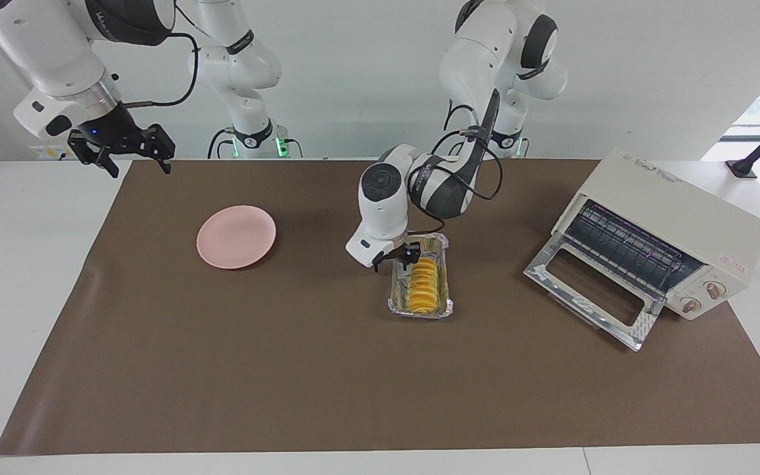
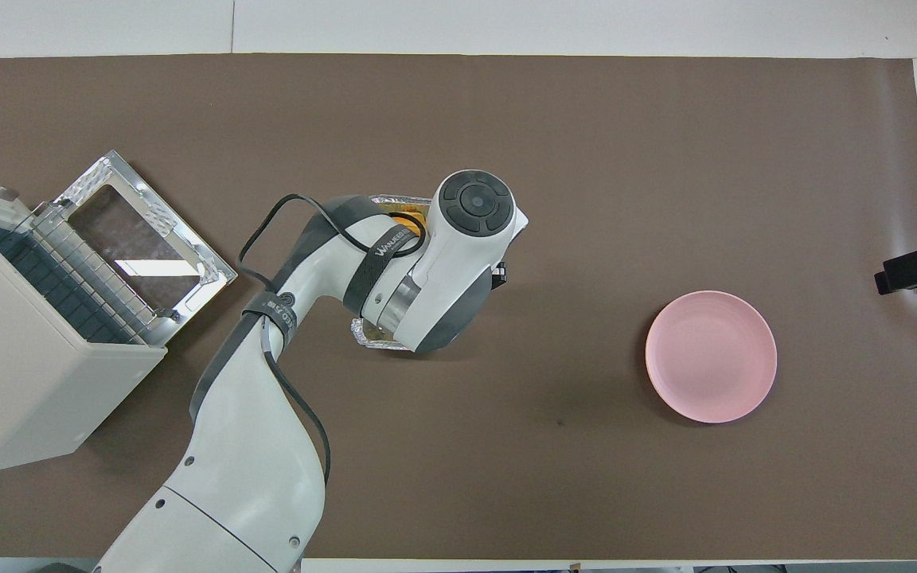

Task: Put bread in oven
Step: 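Grasp the foil tray with the left gripper and carry it into the oven, then push the foil tray deeper into the oven with the left gripper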

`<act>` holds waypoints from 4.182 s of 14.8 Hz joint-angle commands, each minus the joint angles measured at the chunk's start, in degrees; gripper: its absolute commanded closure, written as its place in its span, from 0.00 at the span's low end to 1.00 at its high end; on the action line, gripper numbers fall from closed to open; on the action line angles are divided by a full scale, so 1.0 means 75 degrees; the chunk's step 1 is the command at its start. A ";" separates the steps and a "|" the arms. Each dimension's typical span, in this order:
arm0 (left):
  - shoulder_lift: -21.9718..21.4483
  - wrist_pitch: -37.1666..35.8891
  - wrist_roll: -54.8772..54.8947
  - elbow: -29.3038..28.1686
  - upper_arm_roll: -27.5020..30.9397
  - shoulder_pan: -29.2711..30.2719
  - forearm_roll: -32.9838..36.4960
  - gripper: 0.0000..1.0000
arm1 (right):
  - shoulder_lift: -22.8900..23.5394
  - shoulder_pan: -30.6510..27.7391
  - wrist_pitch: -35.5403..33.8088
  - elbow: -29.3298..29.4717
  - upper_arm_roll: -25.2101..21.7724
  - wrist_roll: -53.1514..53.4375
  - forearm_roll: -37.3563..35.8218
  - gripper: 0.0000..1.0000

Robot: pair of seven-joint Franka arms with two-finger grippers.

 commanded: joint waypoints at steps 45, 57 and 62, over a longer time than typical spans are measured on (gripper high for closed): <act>-0.2108 -0.1820 -0.0954 -0.1902 0.2925 0.2369 0.1234 1.00 | 0.0045 -0.0099 -0.0138 0.0104 0.0076 -0.0133 -0.0076 0.00; -0.2074 -0.1011 -0.0030 -0.1800 0.2914 0.2451 0.1234 0.00 | 0.0045 -0.0099 -0.0138 0.0104 0.0076 -0.0133 -0.0076 0.00; -0.2015 -0.0224 0.1000 -0.1075 0.2891 0.2439 0.1141 0.00 | 0.0045 -0.0099 -0.0138 0.0104 0.0076 -0.0133 -0.0076 0.00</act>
